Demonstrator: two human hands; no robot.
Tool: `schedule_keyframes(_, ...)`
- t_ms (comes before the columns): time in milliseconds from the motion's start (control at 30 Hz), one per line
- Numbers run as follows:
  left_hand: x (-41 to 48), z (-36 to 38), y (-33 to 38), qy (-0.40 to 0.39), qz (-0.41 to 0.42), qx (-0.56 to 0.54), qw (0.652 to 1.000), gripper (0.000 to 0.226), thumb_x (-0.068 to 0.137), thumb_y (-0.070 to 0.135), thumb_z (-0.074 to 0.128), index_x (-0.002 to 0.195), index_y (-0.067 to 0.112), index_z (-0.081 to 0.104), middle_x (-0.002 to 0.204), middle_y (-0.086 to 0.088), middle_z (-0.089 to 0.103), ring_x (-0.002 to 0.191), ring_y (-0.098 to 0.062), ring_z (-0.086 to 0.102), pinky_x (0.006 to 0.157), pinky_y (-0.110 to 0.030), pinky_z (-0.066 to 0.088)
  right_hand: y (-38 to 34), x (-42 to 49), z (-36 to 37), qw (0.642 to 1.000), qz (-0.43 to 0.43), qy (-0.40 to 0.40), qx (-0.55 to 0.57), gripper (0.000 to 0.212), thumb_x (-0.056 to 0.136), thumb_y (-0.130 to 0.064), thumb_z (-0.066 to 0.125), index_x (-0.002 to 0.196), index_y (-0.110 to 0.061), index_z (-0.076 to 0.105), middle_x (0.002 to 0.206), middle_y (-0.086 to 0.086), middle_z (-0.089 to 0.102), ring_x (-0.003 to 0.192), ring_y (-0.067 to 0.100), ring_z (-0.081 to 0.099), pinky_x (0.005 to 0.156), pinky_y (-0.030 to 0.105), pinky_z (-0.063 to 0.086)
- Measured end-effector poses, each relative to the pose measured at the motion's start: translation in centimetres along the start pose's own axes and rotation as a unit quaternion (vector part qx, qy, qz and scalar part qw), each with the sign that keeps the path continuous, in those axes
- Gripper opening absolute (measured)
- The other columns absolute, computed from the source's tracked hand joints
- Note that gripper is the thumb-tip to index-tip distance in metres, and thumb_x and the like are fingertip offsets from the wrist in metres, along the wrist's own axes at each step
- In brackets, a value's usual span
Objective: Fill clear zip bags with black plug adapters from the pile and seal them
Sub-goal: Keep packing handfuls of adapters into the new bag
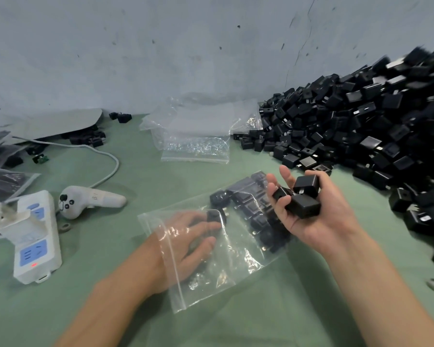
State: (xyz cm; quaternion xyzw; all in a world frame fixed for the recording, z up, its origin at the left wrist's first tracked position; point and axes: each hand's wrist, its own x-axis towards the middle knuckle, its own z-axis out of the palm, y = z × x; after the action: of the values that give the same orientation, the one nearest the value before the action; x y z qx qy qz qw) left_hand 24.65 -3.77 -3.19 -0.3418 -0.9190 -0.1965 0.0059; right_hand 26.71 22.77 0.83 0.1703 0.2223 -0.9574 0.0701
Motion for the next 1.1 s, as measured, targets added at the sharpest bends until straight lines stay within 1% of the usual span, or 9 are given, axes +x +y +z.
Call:
schedule_keyframes(133,1.1,0.2,0.2,-0.019,0.001,0.030,0.999,0.064,0.092,0.062,0.021,0.140,0.033,0.054,0.146,0.011,0.045,0.135,-0.009,0.038,0.116,-0.034,0.030,0.1,0.1,0.0,1.000,0.002,0.001,-0.006,0.034,0.092,-0.034,0.051,0.106,-0.012,0.073,0.111,0.012,0.072,0.074,0.024,0.068,0.046,0.023,0.051)
schedule_keyframes(400,2.0,1.0,1.4,-0.013,0.032,0.082,0.996,0.058,0.098,0.054,0.024,0.139,0.025,0.054,0.126,0.002,0.054,0.115,-0.016,0.048,0.103,-0.033,0.039,0.2,-0.1,0.1,1.000,0.001,0.001,-0.006,0.034,0.092,-0.034,0.051,0.109,-0.013,0.072,0.112,0.012,0.072,0.073,0.024,0.068,0.046,0.022,0.052)
schedule_keyframes(667,1.2,0.7,1.1,0.033,0.045,0.075,0.996,0.047,0.099,0.037,0.038,0.131,0.014,0.063,0.134,-0.004,0.060,0.119,-0.024,0.057,0.104,-0.032,0.040,0.4,-0.2,0.2,1.000,0.005,-0.002,-0.005,0.034,0.092,-0.034,0.052,0.104,-0.012,0.074,0.108,0.011,0.072,0.072,0.023,0.066,0.046,0.022,0.051)
schedule_keyframes(733,0.0,0.2,0.4,0.069,0.028,0.038,0.996,0.041,0.094,0.031,0.041,0.117,0.015,0.072,0.125,-0.004,0.066,0.112,-0.025,0.063,0.099,-0.032,0.045,0.7,-0.3,0.4,1.000,0.014,-0.004,-0.009,0.035,0.092,-0.035,0.051,0.102,-0.012,0.075,0.104,0.010,0.072,0.070,0.022,0.064,0.042,0.021,0.047)
schedule_keyframes(800,-2.2,-0.7,-0.5,0.118,-0.059,-0.008,0.991,0.026,0.089,0.021,0.052,0.098,0.031,0.075,0.114,0.011,0.068,0.107,-0.016,0.064,0.094,-0.026,0.045,1.1,-0.3,0.7,0.999,0.027,-0.004,-0.017,0.035,0.091,-0.036,0.051,0.098,-0.013,0.076,0.098,0.007,0.071,0.068,0.021,0.061,0.038,0.020,0.043)
schedule_keyframes(867,-4.3,-1.5,-0.7,0.210,-0.147,-0.042,0.966,0.035,0.078,0.010,0.050,0.077,0.041,0.068,0.095,0.022,0.067,0.093,-0.004,0.060,0.082,-0.016,0.041,1.5,-0.3,0.9,0.999,0.032,-0.004,-0.028,0.035,0.091,-0.038,0.051,0.091,-0.014,0.077,0.094,0.006,0.070,0.066,0.021,0.061,0.037,0.019,0.040)
schedule_keyframes(967,-4.9,-2.7,1.5,0.362,-0.167,-0.081,0.913,0.034,0.071,0.006,0.041,0.079,0.032,0.061,0.084,0.013,0.064,0.069,-0.003,0.055,0.062,-0.016,0.039,2.4,-0.4,1.6,0.998,0.019,0.000,-0.056,0.029,0.091,-0.039,0.052,0.087,-0.017,0.071,0.091,0.007,0.070,0.065,0.023,0.062,0.038,0.020,0.039)
schedule_keyframes(1033,-4.1,-3.2,4.1,0.389,-0.135,-0.109,0.905,0.033,0.073,0.004,0.042,0.079,0.030,0.060,0.080,0.012,0.061,0.063,-0.001,0.052,0.055,-0.010,0.034,3.4,-0.5,2.2,0.997,-0.001,0.000,-0.078,0.027,0.091,-0.040,0.053,0.085,-0.018,0.068,0.089,0.007,0.071,0.064,0.024,0.062,0.041,0.020,0.040)
schedule_keyframes(1100,-3.1,-3.0,6.6,0.370,-0.096,-0.117,0.917,0.032,0.079,0.005,0.044,0.088,0.032,0.059,0.085,0.015,0.058,0.072,0.004,0.054,0.060,-0.007,0.035,4.6,-0.4,3.1,0.995,-0.023,-0.009,-0.093,0.028,0.092,-0.040,0.053,0.080,-0.017,0.065,0.085,0.007,0.070,0.062,0.024,0.062,0.042,0.020,0.040)
